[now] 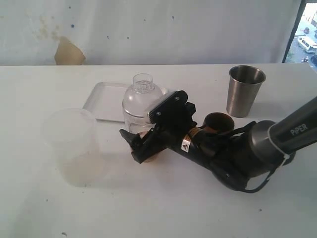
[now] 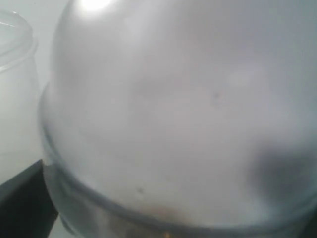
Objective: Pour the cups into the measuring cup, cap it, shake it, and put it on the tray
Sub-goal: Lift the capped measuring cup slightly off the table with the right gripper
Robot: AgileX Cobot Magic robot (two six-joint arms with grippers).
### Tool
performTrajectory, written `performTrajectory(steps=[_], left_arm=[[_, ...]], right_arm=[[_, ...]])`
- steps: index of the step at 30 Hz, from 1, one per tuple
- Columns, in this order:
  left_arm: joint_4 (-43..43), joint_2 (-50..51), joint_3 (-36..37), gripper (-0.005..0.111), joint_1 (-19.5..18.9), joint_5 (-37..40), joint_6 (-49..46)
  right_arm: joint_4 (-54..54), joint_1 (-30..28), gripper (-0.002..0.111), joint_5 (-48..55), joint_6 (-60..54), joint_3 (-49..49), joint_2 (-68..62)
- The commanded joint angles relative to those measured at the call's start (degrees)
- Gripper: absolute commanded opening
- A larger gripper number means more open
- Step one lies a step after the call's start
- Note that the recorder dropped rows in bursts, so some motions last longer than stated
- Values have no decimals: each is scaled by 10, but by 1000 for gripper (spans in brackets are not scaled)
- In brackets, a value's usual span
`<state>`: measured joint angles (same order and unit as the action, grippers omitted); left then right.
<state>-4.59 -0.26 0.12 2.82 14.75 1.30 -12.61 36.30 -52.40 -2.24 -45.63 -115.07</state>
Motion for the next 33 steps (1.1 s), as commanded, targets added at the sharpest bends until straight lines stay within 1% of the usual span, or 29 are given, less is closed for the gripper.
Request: performTrajectory(steps=[1, 5, 15, 17, 18, 20, 21, 22, 24, 25, 33], left_arm=[[7, 3, -1, 103, -1, -1, 0], [7, 3, -1, 103, -1, -1, 0], [7, 3, -1, 103, -1, -1, 0], [7, 3, -1, 103, -1, -1, 0], [7, 3, -1, 103, -1, -1, 0], [7, 3, -1, 103, -1, -1, 0], [7, 3, -1, 103, -1, -1, 0], [7, 3, -1, 103, -1, -1, 0], [7, 3, -1, 103, -1, -1, 0], [7, 3, -1, 103, -1, -1, 0], [7, 3, -1, 103, -1, -1, 0]], right_arm=[[-3, -4, 99, 0, 22, -21, -25], [-4, -4, 99, 0, 22, -39, -42], [-5, -4, 99, -4, 22, -42, -44], [-4, -4, 97, 0, 22, -42, -44], [7, -4, 94, 0, 22, -42, -44], [17, -4, 76, 5, 22, -42, -44], [12, -4, 59, 15, 22, -42, -44], [2, -4, 37, 29, 22, -42, -40], [-12, -4, 0, 64, 22, -42, -34], [-10, -4, 3, 67, 33, -42, -32], [-3, -4, 3, 73, 9, -42, -27]])
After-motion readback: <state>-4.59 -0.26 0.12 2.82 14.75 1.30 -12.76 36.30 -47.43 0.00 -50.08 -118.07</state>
